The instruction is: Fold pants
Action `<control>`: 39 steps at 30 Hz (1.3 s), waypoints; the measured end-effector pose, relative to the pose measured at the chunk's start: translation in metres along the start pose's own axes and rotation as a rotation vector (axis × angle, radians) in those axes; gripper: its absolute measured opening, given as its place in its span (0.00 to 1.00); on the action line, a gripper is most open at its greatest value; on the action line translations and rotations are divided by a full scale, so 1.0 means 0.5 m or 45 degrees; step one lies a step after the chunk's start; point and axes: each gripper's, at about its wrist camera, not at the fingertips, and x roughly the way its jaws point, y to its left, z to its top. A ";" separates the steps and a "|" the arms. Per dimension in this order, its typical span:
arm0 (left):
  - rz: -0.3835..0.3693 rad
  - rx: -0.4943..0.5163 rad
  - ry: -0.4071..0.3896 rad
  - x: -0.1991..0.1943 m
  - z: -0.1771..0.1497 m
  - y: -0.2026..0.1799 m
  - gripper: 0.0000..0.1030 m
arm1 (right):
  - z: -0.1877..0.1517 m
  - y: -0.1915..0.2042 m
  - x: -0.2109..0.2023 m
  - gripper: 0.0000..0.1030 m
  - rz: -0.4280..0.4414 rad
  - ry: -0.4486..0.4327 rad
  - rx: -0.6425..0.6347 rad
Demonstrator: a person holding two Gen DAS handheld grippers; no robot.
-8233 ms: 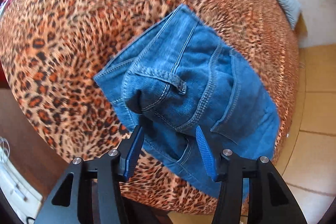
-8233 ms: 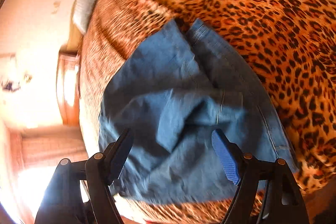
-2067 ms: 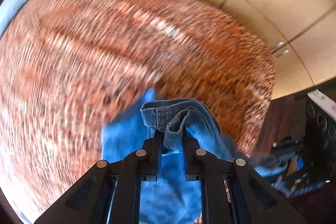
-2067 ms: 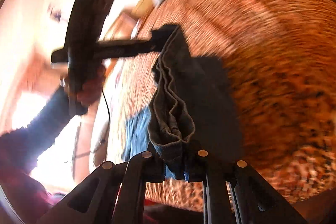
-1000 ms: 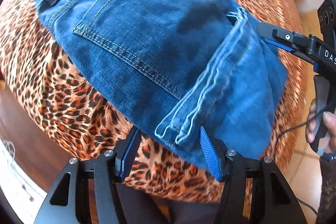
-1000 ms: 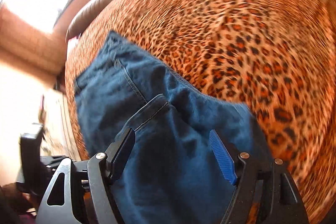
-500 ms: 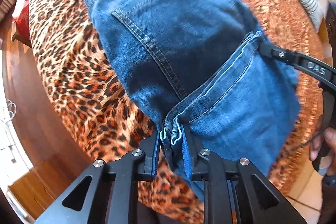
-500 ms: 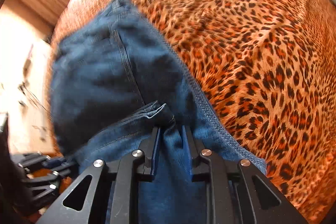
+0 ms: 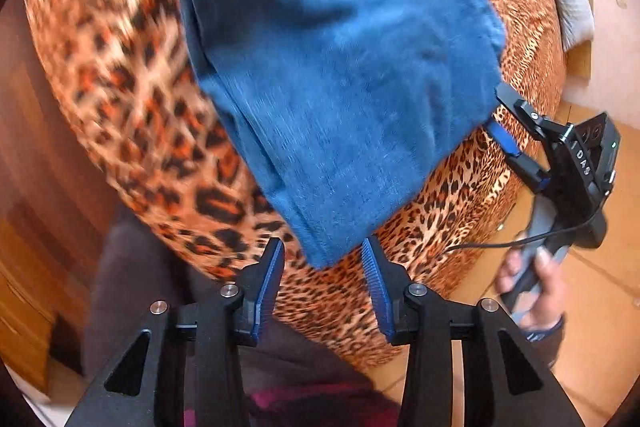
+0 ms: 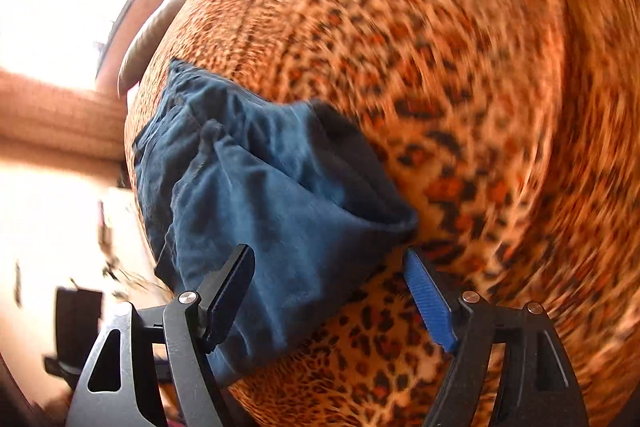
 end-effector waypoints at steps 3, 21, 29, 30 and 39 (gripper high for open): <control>0.069 -0.012 -0.017 0.107 -0.023 -0.021 0.11 | -0.014 -0.012 0.016 0.43 0.048 -0.043 0.068; 0.221 0.320 -0.333 0.261 0.013 -0.444 0.39 | -0.013 -0.067 -0.097 0.72 0.038 -0.169 0.111; 0.153 0.122 -0.467 0.225 0.125 -0.398 0.45 | -0.053 -0.002 -0.094 0.75 0.042 -0.153 0.065; 0.118 0.073 -0.466 0.230 0.145 -0.396 0.46 | -0.046 0.012 -0.091 0.76 0.043 -0.153 0.047; -0.118 -0.260 -0.489 0.185 0.344 -0.315 0.59 | 0.092 0.171 -0.042 0.82 0.000 -0.124 -0.083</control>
